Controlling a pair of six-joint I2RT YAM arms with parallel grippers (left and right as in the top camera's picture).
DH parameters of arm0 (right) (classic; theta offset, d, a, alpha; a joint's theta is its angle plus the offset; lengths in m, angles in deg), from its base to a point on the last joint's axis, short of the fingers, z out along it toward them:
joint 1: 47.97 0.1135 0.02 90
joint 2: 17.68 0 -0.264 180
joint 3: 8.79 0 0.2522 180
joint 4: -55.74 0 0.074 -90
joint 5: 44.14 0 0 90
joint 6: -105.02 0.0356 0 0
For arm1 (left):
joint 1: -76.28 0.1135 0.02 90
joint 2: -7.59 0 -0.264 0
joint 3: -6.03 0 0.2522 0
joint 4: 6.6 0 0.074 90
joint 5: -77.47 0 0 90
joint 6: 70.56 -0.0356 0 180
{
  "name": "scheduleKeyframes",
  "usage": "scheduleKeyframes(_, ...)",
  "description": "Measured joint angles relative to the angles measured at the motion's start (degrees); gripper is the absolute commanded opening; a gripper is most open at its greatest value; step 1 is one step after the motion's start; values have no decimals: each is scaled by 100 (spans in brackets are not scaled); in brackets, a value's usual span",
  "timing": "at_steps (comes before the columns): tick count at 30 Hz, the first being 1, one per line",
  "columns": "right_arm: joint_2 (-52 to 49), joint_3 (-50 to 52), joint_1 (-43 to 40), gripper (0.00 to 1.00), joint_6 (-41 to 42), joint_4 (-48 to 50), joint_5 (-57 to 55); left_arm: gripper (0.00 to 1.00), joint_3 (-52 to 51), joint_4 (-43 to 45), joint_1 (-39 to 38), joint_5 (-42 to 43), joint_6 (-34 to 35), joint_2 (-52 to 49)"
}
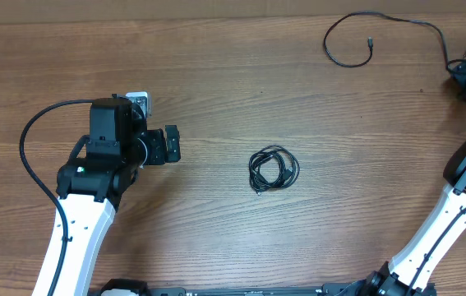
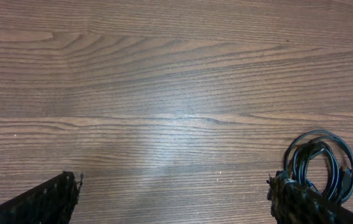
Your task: Untangle cables
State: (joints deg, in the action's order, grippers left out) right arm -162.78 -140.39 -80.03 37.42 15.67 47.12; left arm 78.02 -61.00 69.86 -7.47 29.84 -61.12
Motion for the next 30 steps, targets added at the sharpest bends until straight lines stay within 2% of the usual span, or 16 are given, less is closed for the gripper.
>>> scheduleKeyframes(7, -79, -13, -4, 86, -20, 380, 890, 100, 0, 0, 0, 0, 0, 0)
scheduleKeyframes(10, -79, -76, -7, 90, -24, 310, 1145, 100, 0, 7, 0, 0, 0, 0)
scheduleKeyframes(13, -66, -203, -22, 100, -11, 57, 1305, 100, 0, 13, 0, 0, 0, 0)
scheduleKeyframes(18, 282, -345, -129, 100, -192, -542, 1419, 99, 0, 17, 0, 0, 0, 0)
scheduleKeyframes(25, 2170, -588, -407, 100, -369, -2103, 1604, 99, 0, 20, 0, 0, 2, 0)
scheduleKeyframes(30, 3810, -844, -409, 100, -420, -3617, 2358, 100, 0, -11, 0, 2, 247, 0)
